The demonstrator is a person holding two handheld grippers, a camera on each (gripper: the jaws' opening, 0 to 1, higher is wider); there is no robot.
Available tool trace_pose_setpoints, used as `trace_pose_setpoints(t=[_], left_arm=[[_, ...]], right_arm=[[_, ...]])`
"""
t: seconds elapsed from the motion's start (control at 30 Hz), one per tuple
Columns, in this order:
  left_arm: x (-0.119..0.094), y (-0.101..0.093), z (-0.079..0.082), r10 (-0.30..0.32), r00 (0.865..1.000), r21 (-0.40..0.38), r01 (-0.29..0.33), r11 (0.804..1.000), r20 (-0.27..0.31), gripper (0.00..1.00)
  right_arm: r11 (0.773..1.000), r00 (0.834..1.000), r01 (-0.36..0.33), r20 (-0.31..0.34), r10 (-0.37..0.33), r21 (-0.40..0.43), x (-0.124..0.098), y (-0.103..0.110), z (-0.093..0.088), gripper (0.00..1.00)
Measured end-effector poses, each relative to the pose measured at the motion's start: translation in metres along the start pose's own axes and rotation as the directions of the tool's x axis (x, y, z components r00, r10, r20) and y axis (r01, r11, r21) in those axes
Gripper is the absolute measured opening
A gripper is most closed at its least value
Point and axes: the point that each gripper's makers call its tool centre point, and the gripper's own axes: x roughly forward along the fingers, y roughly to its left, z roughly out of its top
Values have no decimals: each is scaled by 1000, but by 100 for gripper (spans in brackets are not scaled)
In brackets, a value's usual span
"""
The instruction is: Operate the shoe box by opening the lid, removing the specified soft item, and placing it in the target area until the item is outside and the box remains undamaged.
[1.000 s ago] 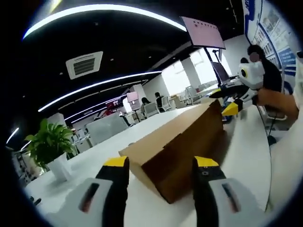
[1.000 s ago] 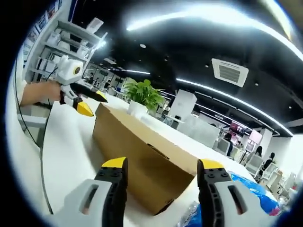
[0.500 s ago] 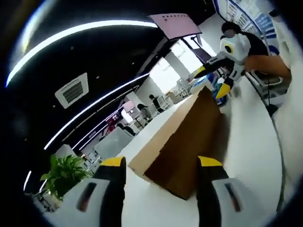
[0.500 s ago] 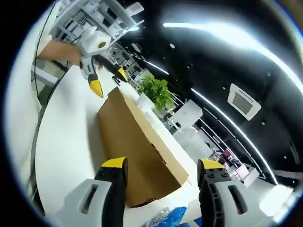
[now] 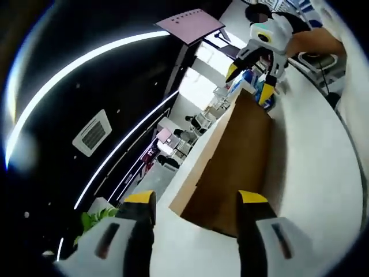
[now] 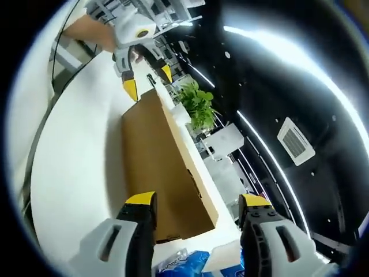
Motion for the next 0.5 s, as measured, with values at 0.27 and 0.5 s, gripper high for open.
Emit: trace_pose_setpoints(t=[0.27,0.5], left_arm=[[0,-2,-4,8,999,54,-6,998,-44,53],[1,-1,-7,21,997,87,-14,996,-75,52]], right_arm=[[999,1000,4,-19,-5,-34,2,3,-5,55],[994,999,23,-44,-28,-110,3,2,-10,46]])
